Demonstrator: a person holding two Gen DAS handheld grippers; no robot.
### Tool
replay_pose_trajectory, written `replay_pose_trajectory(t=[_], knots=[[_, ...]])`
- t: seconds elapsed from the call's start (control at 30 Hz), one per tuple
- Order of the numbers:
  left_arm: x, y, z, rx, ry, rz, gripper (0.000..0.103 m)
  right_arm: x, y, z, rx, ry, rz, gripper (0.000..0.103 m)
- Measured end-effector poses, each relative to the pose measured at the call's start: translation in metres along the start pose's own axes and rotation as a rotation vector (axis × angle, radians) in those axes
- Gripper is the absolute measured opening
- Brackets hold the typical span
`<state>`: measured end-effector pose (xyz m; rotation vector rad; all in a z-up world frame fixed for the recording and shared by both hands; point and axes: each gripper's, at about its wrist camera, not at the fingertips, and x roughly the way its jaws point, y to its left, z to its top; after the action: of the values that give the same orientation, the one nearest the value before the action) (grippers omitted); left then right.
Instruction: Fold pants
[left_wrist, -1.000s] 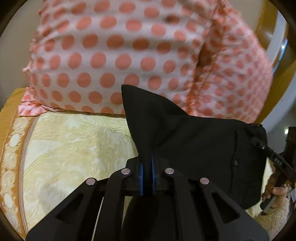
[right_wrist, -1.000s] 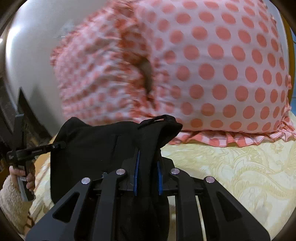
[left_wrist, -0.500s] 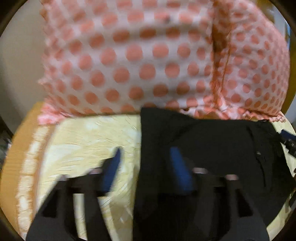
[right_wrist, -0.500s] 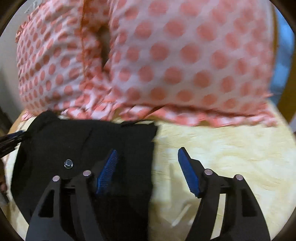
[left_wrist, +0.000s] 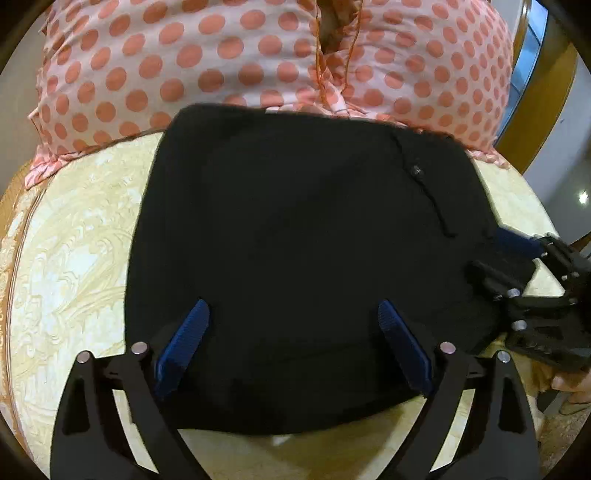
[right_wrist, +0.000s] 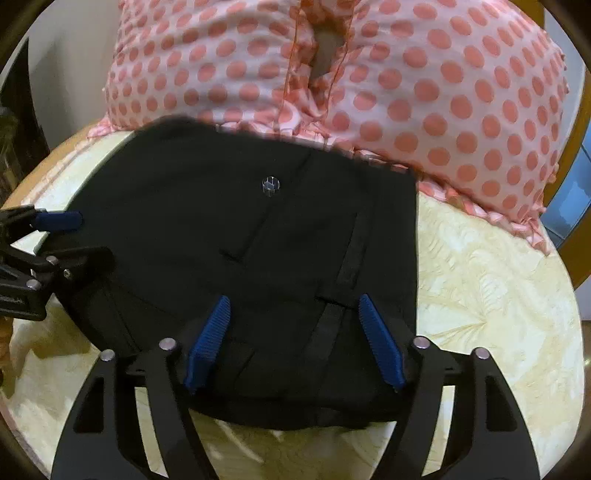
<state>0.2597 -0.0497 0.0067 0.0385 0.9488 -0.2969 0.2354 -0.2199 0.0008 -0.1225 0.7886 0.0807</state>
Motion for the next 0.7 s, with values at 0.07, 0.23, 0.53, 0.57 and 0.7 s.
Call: replay_pose_trajectory(t=[0.07, 0.23, 0.53, 0.57, 0.7], knots=[[0.004, -0.005, 0.0, 0.01, 0.0, 0.014, 0.101, 0.001, -0.003, 0.001, 0.024, 0.002, 0.004, 0.081], [-0.021, -0.004, -0.008, -0.01, -0.044, 0.061, 0.1, -0.02, -0.005, -0.006, 0.071, -0.034, -0.005, 0.088], [-0.066, 0.019, -0.068, -0.061, -0.066, 0.212, 0.101, -0.05, 0.026, -0.062, 0.131, -0.018, 0.013, 0.102], [-0.065, 0.02, -0.072, -0.075, -0.056, 0.207, 0.101, -0.048, 0.03, -0.065, 0.129, -0.005, 0.009, 0.102], [-0.06, 0.023, -0.086, -0.099, -0.02, 0.2, 0.101, -0.047, 0.037, -0.07, 0.145, 0.029, 0.018, 0.102]])
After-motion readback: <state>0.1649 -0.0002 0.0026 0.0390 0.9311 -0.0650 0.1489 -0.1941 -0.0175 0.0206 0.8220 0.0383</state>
